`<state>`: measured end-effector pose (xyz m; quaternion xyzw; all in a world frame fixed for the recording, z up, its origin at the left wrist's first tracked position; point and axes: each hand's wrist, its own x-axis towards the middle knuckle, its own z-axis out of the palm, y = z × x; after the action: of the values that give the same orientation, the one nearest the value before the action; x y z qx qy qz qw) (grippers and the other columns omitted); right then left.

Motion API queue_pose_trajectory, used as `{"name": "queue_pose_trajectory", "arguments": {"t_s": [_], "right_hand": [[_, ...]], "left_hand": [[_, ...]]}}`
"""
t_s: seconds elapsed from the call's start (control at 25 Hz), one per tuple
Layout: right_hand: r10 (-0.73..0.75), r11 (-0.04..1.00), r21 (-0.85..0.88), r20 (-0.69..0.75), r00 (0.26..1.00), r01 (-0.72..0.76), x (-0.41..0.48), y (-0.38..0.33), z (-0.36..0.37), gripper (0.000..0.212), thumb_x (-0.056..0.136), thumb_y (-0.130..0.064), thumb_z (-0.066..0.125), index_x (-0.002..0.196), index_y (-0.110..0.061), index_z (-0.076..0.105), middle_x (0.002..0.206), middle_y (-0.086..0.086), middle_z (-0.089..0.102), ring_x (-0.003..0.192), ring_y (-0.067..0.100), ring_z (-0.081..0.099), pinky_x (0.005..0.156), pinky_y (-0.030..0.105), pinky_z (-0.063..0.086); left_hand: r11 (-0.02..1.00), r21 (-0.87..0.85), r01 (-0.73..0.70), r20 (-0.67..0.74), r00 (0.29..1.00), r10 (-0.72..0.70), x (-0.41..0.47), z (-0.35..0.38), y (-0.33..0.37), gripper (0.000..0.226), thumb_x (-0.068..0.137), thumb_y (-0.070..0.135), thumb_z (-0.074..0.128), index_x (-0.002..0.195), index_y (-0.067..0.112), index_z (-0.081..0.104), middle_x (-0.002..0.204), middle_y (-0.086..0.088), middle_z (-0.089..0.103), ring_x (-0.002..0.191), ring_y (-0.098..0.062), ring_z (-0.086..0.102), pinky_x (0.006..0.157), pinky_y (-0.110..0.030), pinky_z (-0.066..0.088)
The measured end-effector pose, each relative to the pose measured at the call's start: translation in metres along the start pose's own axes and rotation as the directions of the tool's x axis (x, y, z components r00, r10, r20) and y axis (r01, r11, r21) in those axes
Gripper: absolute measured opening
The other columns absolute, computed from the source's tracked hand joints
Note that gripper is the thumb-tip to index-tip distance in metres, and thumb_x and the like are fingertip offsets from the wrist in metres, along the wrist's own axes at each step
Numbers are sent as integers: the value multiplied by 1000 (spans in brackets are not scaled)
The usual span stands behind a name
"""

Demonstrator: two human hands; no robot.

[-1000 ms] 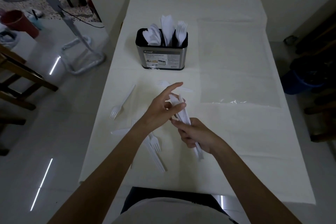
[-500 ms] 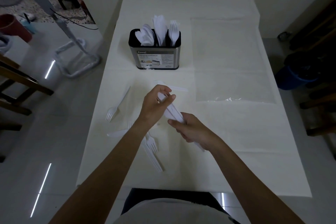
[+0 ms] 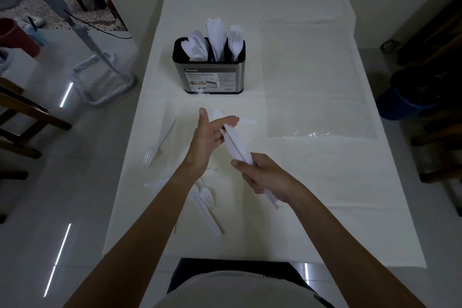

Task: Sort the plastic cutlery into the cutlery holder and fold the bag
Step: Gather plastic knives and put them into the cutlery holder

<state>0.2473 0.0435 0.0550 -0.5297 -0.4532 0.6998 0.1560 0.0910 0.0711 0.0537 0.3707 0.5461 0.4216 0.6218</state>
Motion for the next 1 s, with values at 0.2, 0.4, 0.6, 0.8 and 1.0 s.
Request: {"name": "queue_pose_trajectory", "arguments": {"t_s": [0.2, 0.4, 0.6, 0.8, 1.0], "right_hand": [[76, 994, 71, 12, 997, -77, 2, -1, -5, 31, 92, -25, 59, 68, -18, 40, 51, -4, 31, 40, 9, 26, 42, 21, 24], [115, 988, 97, 19, 993, -117, 5, 5, -7, 31, 90, -24, 61, 68, -18, 40, 48, -6, 30, 41, 9, 26, 43, 21, 25], [122, 983, 136, 2, 993, -121, 9, 4, -8, 31, 90, -23, 62, 69, -18, 39, 49, -5, 30, 40, 9, 26, 42, 21, 26], [125, 958, 273, -117, 985, -89, 13, 3, -6, 35, 89, -21, 63, 65, -20, 38, 45, -6, 28, 38, 8, 24, 38, 19, 23], [92, 586, 770, -373, 923, 253, 21, 4, -9, 37, 93, -22, 57, 61, -20, 39, 41, -9, 27, 34, 5, 26, 34, 17, 27]], "left_hand": [[981, 191, 44, 149, 986, -73, -2, 7, 5, 81, 93, 52, -6, 118, 16, 63, 130, -6, 59, 125, -18, 50, 109, -30, 35], [967, 239, 90, 222, 964, -145, -2, 10, 9, 88, 92, 52, -11, 122, 11, 61, 134, -9, 57, 126, -19, 49, 112, -31, 31], [973, 218, 79, 216, 968, -127, -7, 10, 6, 86, 92, 51, -12, 129, 13, 56, 142, -6, 48, 133, -17, 42, 112, -28, 27], [997, 57, 52, 198, 978, -62, -7, 11, 1, 86, 91, 55, -12, 135, 14, 49, 148, -4, 41, 138, -16, 34, 118, -31, 18], [885, -463, 34, -73, 994, -76, -36, 27, -38, 79, 93, 61, -1, 146, 11, 30, 154, -1, 30, 144, -14, 22, 115, -26, 17]]}}
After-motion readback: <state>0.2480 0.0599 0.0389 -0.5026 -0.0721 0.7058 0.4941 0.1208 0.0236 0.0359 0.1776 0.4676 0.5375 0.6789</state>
